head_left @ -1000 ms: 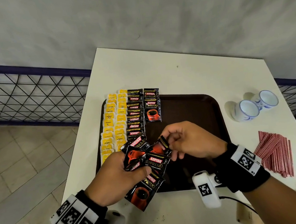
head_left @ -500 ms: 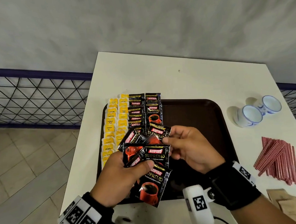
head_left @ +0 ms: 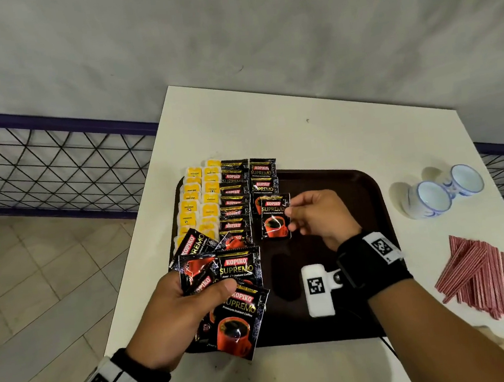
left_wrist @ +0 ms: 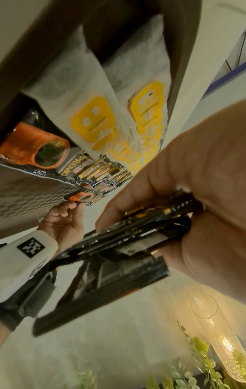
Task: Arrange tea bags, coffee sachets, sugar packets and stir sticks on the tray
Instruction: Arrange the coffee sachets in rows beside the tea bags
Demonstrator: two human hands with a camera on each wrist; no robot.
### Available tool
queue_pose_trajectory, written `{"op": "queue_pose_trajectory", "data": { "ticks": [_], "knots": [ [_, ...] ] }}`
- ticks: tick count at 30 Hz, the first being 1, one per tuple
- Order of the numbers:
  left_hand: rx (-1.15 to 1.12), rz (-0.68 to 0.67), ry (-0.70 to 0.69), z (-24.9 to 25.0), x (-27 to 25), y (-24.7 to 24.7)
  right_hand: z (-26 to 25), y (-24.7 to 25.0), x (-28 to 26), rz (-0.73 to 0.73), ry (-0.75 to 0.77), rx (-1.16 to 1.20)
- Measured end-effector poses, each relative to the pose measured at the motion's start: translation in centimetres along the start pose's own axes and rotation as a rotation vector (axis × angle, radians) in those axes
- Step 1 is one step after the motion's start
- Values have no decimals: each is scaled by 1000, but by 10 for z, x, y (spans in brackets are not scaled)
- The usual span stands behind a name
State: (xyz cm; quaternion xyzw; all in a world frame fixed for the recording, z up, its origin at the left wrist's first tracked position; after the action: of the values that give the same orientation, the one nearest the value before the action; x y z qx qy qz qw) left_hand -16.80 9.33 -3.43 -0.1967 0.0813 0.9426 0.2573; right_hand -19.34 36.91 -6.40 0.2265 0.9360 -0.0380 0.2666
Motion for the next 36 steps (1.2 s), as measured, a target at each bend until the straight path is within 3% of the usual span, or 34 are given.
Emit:
{"op": "queue_pose_trajectory", "data": {
  "ticks": [6, 18, 36],
  "knots": [
    [-5, 35, 83, -21, 0, 3, 0, -8, 15, 14, -22, -8],
    [-64, 4, 81, -14, 0, -3, -4, -19, 17, 36, -3, -52],
    [-97, 69, 132, -10, 7, -3, 5, -11, 14, 93, -13, 16]
  ]
}}
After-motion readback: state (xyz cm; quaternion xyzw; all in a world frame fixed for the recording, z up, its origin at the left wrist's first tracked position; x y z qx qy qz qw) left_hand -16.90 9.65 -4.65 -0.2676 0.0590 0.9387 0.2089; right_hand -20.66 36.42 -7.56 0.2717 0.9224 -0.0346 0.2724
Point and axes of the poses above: each hand's wrist, its own x-axis towards the middle knuckle, its own y-axis out of the back of the hand, z = x × y, the point moved 10 cm from there along x, towards the middle knuckle, and after that the axes turned 14 degrees about x, right-handed, at the moved point
